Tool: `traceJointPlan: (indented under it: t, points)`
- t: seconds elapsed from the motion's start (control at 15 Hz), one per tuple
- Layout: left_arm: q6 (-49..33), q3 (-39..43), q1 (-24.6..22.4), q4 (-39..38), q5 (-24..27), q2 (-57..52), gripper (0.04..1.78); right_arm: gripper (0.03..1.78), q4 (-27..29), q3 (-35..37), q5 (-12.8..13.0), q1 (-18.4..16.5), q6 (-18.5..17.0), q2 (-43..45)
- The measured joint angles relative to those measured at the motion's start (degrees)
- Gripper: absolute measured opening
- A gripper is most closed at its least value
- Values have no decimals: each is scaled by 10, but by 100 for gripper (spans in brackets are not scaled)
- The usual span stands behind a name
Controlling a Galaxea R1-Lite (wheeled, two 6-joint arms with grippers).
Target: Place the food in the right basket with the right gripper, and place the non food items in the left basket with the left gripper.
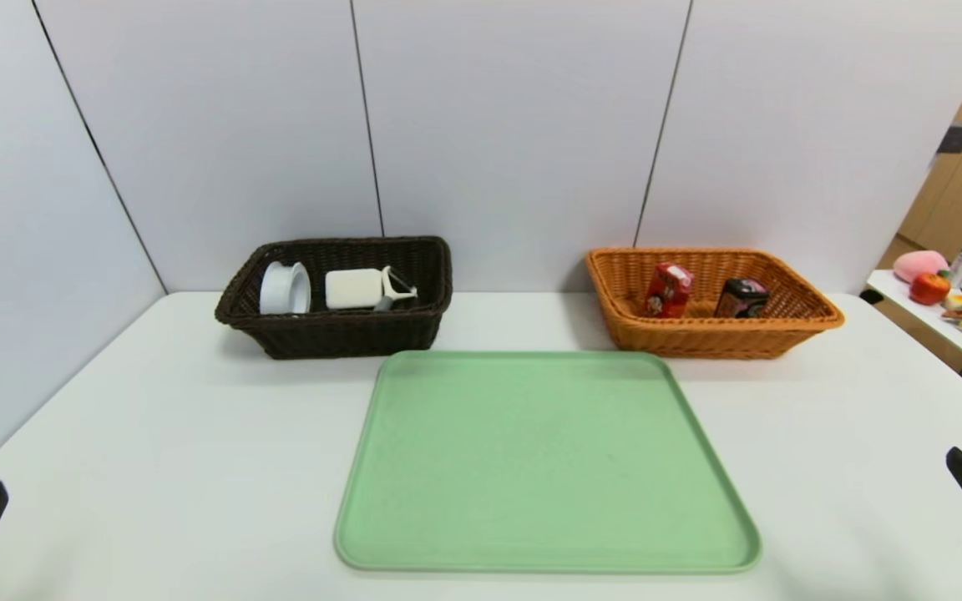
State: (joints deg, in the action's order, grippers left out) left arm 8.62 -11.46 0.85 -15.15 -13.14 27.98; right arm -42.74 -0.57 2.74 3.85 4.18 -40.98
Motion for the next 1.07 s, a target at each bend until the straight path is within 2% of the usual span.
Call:
traceJointPlan:
  t: [0.13,0.33,0.4,0.53,0.67,0.8,0.93,1.07]
  points:
    - [1,14,-5,64,10,-79,167,171,57,-2,-21,-13,3,82]
    - [5,20,-7,155,16,-179,168,171,220,-33,-60,-25,10,246]
    - [7,20,-7,176,16,-205,169,171,285,-44,-72,-29,18,298]
    - [5,22,-8,192,13,-249,169,171,371,-53,-98,-35,55,360]
    - [7,31,-8,187,13,-269,169,171,371,-20,-109,-38,94,389]
    - [10,51,-8,182,12,-277,169,171,354,-1,-104,-39,98,402]
    - [25,77,-8,154,17,-280,169,171,364,4,-82,-39,99,408]
    - [26,90,-8,135,54,-281,169,171,401,5,-63,-39,97,410]
